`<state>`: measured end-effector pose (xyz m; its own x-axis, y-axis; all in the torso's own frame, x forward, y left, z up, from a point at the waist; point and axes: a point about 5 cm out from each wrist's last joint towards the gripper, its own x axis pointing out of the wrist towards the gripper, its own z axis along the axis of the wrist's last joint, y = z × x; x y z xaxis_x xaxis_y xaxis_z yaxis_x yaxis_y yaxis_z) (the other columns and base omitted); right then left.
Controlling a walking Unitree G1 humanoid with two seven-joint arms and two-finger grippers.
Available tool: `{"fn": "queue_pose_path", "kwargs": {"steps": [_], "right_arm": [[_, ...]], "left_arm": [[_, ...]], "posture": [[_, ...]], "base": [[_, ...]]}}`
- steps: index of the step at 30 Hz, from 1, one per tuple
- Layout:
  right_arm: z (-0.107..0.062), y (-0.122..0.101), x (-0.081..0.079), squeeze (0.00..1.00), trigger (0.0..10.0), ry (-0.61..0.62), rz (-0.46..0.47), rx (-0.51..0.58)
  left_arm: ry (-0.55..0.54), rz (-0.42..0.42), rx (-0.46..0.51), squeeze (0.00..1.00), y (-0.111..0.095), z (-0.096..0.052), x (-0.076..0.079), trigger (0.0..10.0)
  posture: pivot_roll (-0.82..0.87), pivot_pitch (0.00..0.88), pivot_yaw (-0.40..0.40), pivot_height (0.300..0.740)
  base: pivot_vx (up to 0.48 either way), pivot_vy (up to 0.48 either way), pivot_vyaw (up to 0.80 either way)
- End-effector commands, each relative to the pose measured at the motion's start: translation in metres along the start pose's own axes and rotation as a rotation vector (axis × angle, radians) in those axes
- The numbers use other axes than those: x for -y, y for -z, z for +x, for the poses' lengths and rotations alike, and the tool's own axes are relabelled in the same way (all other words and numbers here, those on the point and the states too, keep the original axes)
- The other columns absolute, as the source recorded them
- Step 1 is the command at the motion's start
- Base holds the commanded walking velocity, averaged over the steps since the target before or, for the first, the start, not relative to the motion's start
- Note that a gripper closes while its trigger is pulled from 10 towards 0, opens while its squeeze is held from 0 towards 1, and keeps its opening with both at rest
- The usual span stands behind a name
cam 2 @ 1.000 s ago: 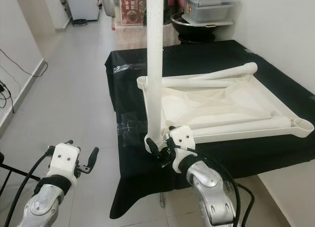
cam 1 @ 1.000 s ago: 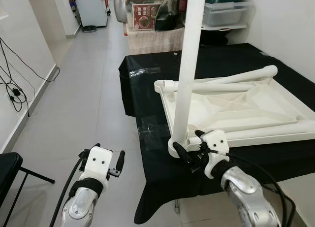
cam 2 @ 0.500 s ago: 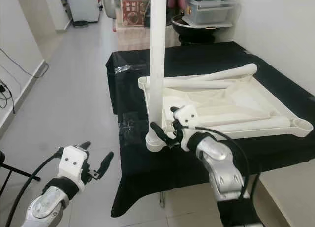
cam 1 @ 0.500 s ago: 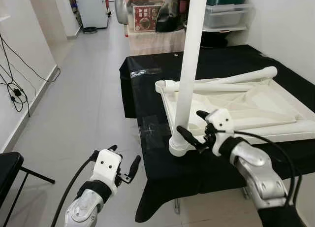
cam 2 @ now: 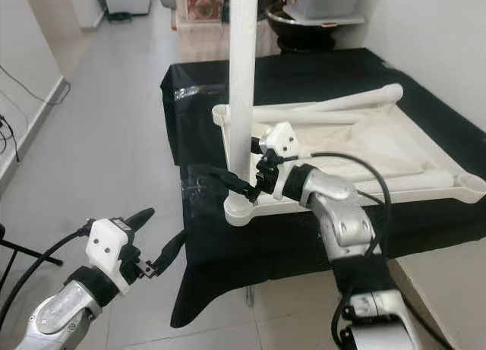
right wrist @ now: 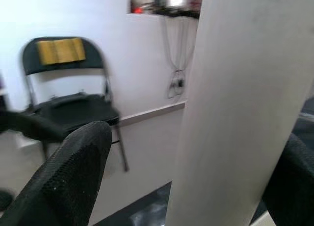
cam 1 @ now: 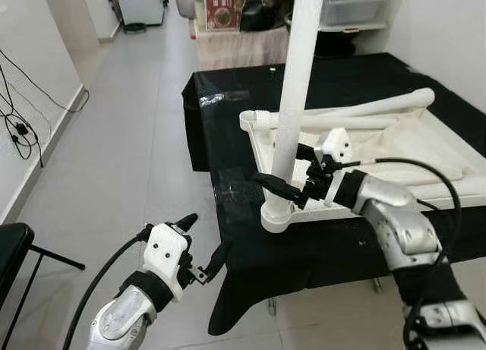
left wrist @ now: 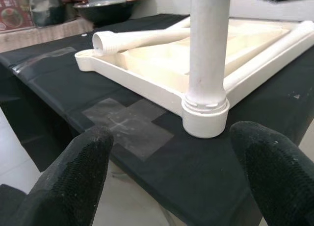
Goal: Building children table
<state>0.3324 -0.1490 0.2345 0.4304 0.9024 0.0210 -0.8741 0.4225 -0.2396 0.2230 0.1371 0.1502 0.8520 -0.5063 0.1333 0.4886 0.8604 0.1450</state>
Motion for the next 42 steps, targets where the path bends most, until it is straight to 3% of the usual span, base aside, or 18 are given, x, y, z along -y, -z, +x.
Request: {"fn": "queue_pose_path", "kwargs": {"steps": [1,5,6,7,8,9,11,12,22,27,30,31,33,34,35,36,37,42], "right_arm": [[0.007,0.004,-0.007,0.0,10.0,-0.109,0.017,-0.015],[0.012,0.0,-0.005,0.0,10.0,-0.198,0.02,-0.011],[0.014,-0.002,-0.005,0.0,8.4,-0.231,0.027,-0.008],[0.014,-0.002,-0.005,0.0,8.4,-0.231,0.027,-0.008],[0.015,-0.003,-0.006,0.0,3.5,-0.272,0.033,-0.007],[0.016,-0.004,-0.006,0.0,2.5,-0.294,0.034,-0.007],[0.016,-0.005,-0.006,0.0,2.5,-0.307,0.035,-0.006],[0.016,-0.007,-0.006,0.0,0.0,-0.346,0.04,-0.003],[0.01,-0.011,0.0,0.0,0.0,-0.386,0.029,-0.022],[-0.002,-0.004,-0.014,0.0,0.0,-0.336,0.042,-0.027],[-0.01,0.011,-0.046,0.0,0.0,-0.176,0.14,-0.023],[-0.01,0.011,-0.046,0.0,0.0,-0.176,0.14,-0.023],[-0.001,0.041,-0.086,0.0,0.0,0.384,0.206,-0.184],[-0.006,0.044,-0.1,0.0,0.0,0.576,0.226,-0.242],[-0.006,0.044,-0.1,0.0,0.0,0.576,0.226,-0.242],[-0.011,0.043,-0.11,0.0,0.0,0.694,0.253,-0.273],[0.0,0.036,-0.102,0.0,0.0,0.723,0.246,-0.229],[0.013,0.03,-0.084,0.0,0.0,0.744,0.225,-0.177]], "left_arm": [[0.012,-0.011,-0.011,0.0,-0.001,-0.004,-0.001,10.0],[0.038,-0.035,-0.015,0.0,-0.006,-0.01,0.0,10.0],[0.046,-0.042,-0.015,0.0,-0.008,-0.011,0.002,10.0],[0.046,-0.042,-0.015,0.0,-0.008,-0.011,0.002,10.0],[0.054,-0.049,-0.014,0.0,-0.011,-0.013,0.003,10.0],[0.056,-0.051,-0.013,0.0,-0.012,-0.014,0.004,10.0],[0.058,-0.052,-0.013,0.0,-0.013,-0.014,0.005,10.0],[0.06,-0.058,-0.015,0.0,-0.014,-0.015,0.006,10.0],[0.079,-0.105,-0.029,0.0,-0.015,-0.016,0.013,10.0],[0.09,-0.13,-0.04,0.0,-0.014,-0.017,0.017,10.0],[0.097,-0.164,-0.051,0.0,-0.012,-0.02,0.022,10.0],[0.097,-0.164,-0.051,0.0,-0.012,-0.02,0.022,10.0],[0.116,-0.181,-0.071,0.0,-0.01,-0.026,0.029,10.0],[0.123,-0.184,-0.078,0.0,-0.01,-0.028,0.032,10.0],[0.123,-0.184,-0.078,0.0,-0.01,-0.028,0.032,10.0],[0.126,-0.185,-0.082,0.0,-0.01,-0.029,0.034,10.0],[0.097,-0.183,-0.075,0.0,-0.007,-0.028,0.03,10.0],[0.088,-0.177,-0.071,0.0,-0.005,-0.024,0.027,10.0]], "posture": [[0.07,0.176,-0.021,0.74],[0.09,0.205,-0.022,0.74],[0.09,0.213,-0.021,0.74],[0.09,0.213,-0.021,0.74],[0.1,0.225,-0.021,0.74],[0.1,0.227,-0.021,0.74],[0.1,0.227,-0.021,0.74],[0.1,0.233,-0.022,0.74],[0.09,0.24,-0.023,0.74],[0.08,0.239,-0.029,0.74],[0.06,0.241,-0.04,0.74],[0.06,0.241,-0.04,0.74],[0.05,0.257,-0.022,0.74],[0.05,0.257,-0.022,0.74],[0.05,0.257,-0.022,0.74],[0.05,0.258,-0.018,0.74],[0.03,0.245,-0.004,0.74],[0.03,0.228,-0.008,0.74]], "base": [[0.0,0.0,0.0],[0.0,0.0,0.0],[0.0,0.0,0.0],[0.0,0.0,0.0],[0.0,0.0,0.0],[0.0,0.0,0.0],[0.0,0.0,0.0],[0.0,0.0,0.0],[0.0,0.0,0.0],[0.0,0.0,0.0],[0.0,0.0,0.0],[0.0,0.0,0.0],[0.0,0.0,0.0],[0.0,0.0,0.0],[0.0,0.0,0.0],[0.0,0.0,0.0],[0.0,0.0,0.0],[0.0,0.0,0.0]]}}
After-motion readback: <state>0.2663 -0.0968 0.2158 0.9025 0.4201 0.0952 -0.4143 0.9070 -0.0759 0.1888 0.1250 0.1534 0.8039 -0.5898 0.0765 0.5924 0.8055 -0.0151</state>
